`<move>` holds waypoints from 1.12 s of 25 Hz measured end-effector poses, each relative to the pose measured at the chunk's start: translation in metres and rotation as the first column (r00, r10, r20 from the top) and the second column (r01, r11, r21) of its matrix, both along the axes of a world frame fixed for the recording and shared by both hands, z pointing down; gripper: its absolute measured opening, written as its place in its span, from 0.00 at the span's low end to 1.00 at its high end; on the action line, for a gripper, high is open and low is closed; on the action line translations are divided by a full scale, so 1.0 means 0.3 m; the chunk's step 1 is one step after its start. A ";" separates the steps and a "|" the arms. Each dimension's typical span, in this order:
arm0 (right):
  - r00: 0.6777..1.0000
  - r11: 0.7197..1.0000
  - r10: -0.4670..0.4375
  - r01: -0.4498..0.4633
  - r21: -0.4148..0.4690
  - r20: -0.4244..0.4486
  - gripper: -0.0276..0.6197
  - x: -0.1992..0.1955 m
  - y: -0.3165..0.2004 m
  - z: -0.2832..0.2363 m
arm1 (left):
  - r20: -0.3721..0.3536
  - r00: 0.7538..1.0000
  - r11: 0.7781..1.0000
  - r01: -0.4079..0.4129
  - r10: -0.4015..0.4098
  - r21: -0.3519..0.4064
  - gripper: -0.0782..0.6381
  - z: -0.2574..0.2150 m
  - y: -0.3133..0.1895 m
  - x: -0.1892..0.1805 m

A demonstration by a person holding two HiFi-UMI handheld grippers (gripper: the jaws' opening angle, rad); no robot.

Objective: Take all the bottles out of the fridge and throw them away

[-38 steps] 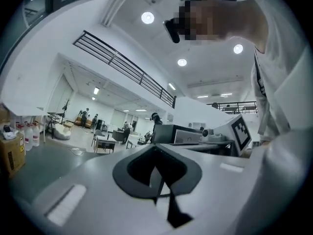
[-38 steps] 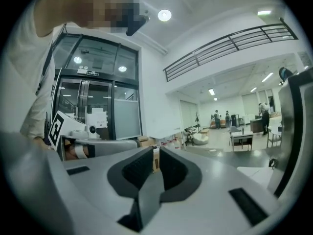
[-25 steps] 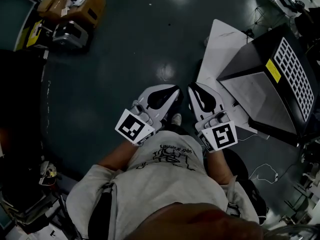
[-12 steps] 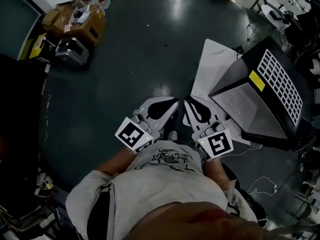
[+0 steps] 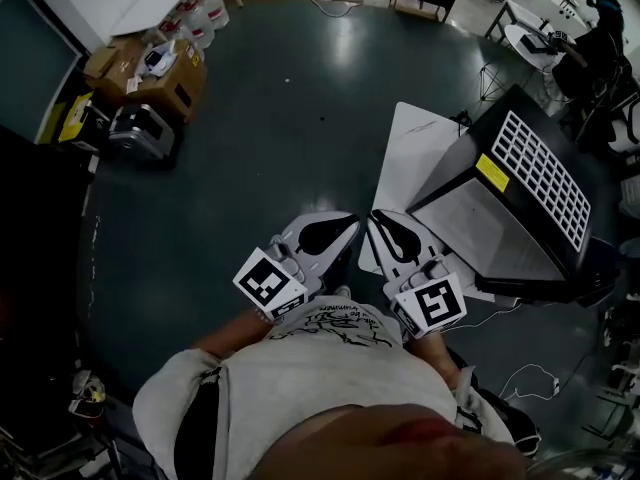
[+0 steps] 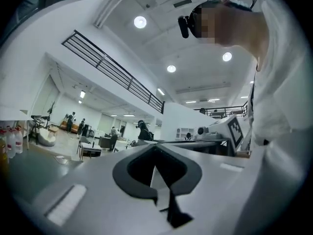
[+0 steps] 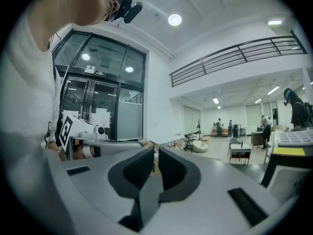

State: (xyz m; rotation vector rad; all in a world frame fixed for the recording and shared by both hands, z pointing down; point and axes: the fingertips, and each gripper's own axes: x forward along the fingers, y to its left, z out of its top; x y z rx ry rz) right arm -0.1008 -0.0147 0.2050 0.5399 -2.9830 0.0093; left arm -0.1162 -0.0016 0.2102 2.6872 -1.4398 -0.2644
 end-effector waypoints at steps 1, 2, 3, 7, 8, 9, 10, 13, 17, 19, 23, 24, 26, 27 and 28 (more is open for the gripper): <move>1.000 1.000 0.020 -0.020 -0.004 -0.006 0.09 0.010 -0.004 -0.009 | 0.002 1.000 1.000 -0.012 0.012 0.004 0.12 -0.005 -0.002 0.010; 0.999 0.999 0.043 -0.043 -0.011 -0.014 0.09 0.022 -0.011 -0.015 | 0.003 1.000 1.000 -0.024 0.024 0.007 0.12 -0.008 -0.007 0.021; 0.998 0.998 0.061 -0.062 -0.014 -0.018 0.09 0.035 -0.017 -0.019 | 0.002 0.999 0.999 -0.036 0.036 0.007 0.12 -0.011 -0.013 0.033; 0.995 0.995 0.097 -0.097 -0.002 -0.005 0.09 0.093 -0.027 -0.013 | -0.015 0.996 0.996 -0.092 0.092 0.012 0.12 -0.022 -0.036 0.094; 0.993 0.993 0.115 -0.115 -0.004 -0.006 0.09 0.110 -0.032 -0.011 | -0.017 0.994 0.994 -0.109 0.109 0.013 0.12 -0.022 -0.043 0.113; 0.991 0.991 0.135 -0.135 -0.005 -0.009 0.09 0.129 -0.037 -0.009 | -0.019 0.992 0.992 -0.127 0.127 0.013 0.12 -0.020 -0.050 0.134; 0.988 0.988 0.155 -0.155 -0.006 -0.012 0.09 0.149 -0.042 -0.008 | -0.022 0.989 0.989 -0.145 0.145 0.011 0.12 -0.017 -0.057 0.155; 0.978 0.978 0.207 -0.207 -0.006 -0.019 0.09 0.203 -0.054 -0.009 | -0.031 0.980 0.981 -0.195 0.195 0.010 0.12 -0.017 -0.071 0.210; 0.967 0.967 0.255 -0.255 -0.001 -0.020 0.09 0.260 -0.067 -0.012 | -0.033 0.970 0.970 -0.241 0.242 0.015 0.12 -0.020 -0.087 0.266; 0.962 0.962 0.272 -0.272 0.000 -0.021 0.09 0.282 -0.071 -0.011 | -0.032 0.966 0.967 -0.256 0.256 0.018 0.12 -0.022 -0.094 0.289; 0.956 0.956 0.292 -0.292 0.003 -0.017 0.09 0.311 -0.078 -0.007 | -0.032 0.960 0.961 -0.277 0.278 0.019 0.12 -0.022 -0.101 0.322; 0.955 0.955 0.296 -0.296 -0.001 -0.016 0.09 0.317 -0.080 -0.005 | -0.031 0.959 0.960 -0.281 0.281 0.019 0.12 -0.022 -0.103 0.327; 0.953 0.953 0.302 -0.302 -0.007 -0.013 0.09 0.326 -0.085 -0.002 | -0.029 0.958 0.959 -0.284 0.285 0.018 0.12 -0.021 -0.106 0.334; 0.953 0.953 0.304 -0.304 -0.007 -0.010 0.09 0.328 -0.086 -0.003 | -0.028 0.958 0.958 -0.285 0.285 0.018 0.12 -0.021 -0.109 0.336; 0.952 0.952 0.305 -0.305 -0.004 -0.008 0.09 0.330 -0.088 -0.004 | -0.028 0.958 0.958 -0.285 0.286 0.018 0.12 -0.022 -0.111 0.338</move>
